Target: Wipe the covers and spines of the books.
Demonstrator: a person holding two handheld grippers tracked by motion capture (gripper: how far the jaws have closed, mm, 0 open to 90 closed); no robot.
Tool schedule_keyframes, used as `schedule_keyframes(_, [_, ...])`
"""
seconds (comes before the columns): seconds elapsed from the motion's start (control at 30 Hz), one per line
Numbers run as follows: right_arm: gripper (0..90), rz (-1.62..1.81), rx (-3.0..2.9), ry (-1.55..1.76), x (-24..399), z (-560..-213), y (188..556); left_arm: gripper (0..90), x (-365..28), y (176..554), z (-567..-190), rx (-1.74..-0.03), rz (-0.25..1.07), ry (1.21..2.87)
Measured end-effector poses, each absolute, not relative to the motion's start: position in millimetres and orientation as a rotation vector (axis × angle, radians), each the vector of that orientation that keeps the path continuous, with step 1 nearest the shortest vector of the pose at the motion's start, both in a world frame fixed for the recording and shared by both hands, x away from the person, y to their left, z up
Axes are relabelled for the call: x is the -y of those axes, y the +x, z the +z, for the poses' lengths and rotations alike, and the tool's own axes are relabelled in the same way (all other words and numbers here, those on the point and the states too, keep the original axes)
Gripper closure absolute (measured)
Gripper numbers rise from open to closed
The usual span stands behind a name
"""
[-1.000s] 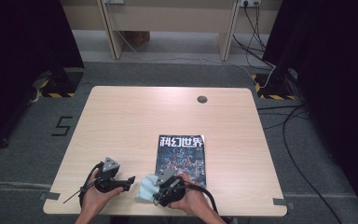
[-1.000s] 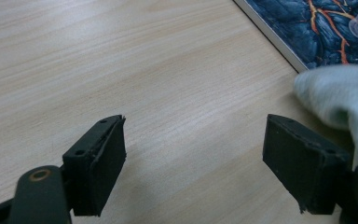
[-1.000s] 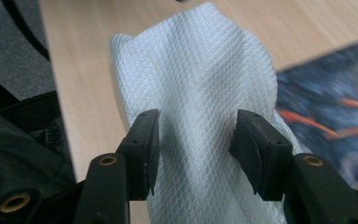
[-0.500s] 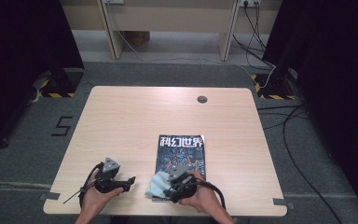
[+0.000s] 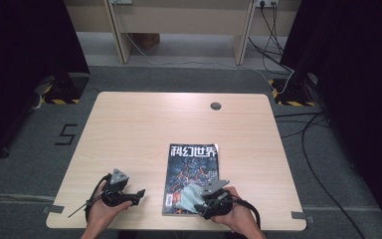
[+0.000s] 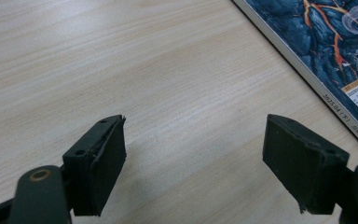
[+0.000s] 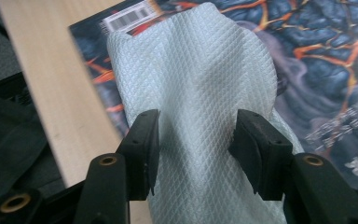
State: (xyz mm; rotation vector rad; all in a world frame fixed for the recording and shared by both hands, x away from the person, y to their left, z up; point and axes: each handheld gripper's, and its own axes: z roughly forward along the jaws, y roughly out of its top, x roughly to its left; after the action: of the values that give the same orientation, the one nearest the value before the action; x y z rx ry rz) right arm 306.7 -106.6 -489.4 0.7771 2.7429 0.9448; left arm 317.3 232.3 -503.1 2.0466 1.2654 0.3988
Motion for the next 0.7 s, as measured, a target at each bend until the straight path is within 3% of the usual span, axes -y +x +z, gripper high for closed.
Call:
schedule_keyframes(0.5, [53.7, 0.964, -2.625, 0.926, 144.2, -491.7, 329.5, 20.7, -229.4, 316.3, -504.3, -1.253, 0.39, 2.057])
schedule_keyframes(0.7, [51.5, 0.945, -2.684, 0.852, 134.8, -490.3, 316.1, 20.7, -229.0, 316.5, -504.5, -1.249, 0.387, 2.062])
